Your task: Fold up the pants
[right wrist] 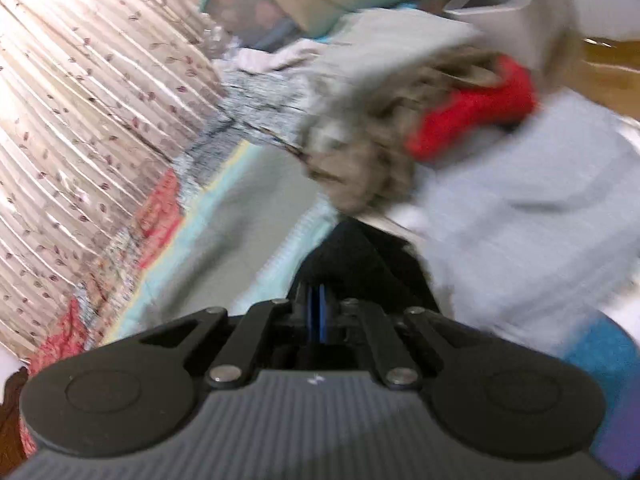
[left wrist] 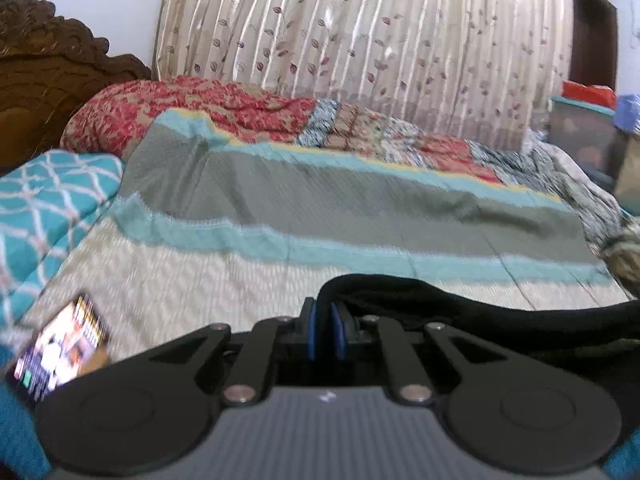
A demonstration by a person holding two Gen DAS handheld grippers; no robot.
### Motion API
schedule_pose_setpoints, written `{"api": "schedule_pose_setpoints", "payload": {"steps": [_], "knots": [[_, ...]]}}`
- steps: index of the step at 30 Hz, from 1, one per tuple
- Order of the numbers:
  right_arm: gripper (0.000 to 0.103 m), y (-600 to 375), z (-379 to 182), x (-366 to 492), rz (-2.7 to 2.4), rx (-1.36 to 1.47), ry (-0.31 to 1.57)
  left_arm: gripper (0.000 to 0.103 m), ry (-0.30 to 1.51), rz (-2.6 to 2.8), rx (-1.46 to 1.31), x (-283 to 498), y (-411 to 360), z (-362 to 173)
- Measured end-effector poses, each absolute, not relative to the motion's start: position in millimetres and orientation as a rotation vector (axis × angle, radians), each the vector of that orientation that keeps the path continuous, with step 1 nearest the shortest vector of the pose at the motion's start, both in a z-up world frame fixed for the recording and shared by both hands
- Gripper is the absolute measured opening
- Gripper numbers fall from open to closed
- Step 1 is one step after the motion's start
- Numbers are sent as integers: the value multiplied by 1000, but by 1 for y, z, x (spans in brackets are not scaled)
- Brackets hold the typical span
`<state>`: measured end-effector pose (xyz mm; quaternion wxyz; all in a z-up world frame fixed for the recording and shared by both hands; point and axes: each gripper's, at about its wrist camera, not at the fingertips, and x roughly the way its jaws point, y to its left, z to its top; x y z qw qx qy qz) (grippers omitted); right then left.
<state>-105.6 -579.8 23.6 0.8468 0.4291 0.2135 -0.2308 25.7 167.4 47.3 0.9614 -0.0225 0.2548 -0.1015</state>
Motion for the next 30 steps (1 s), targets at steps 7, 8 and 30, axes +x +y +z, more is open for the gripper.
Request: {"api": "schedule_pose_setpoints", "payload": {"steps": [7,8,30], "knots": [[6,-584,-61,-177,-599,1034,545,9,650,-206,-37,-42,172,-10],[6,-582,-68,-181,-620,1031,561,9,658,-199,-30,-45,171,-17],[38,-422,-36,-126,-358,532,688,42,817,-102,-94,3,144,-24]]}}
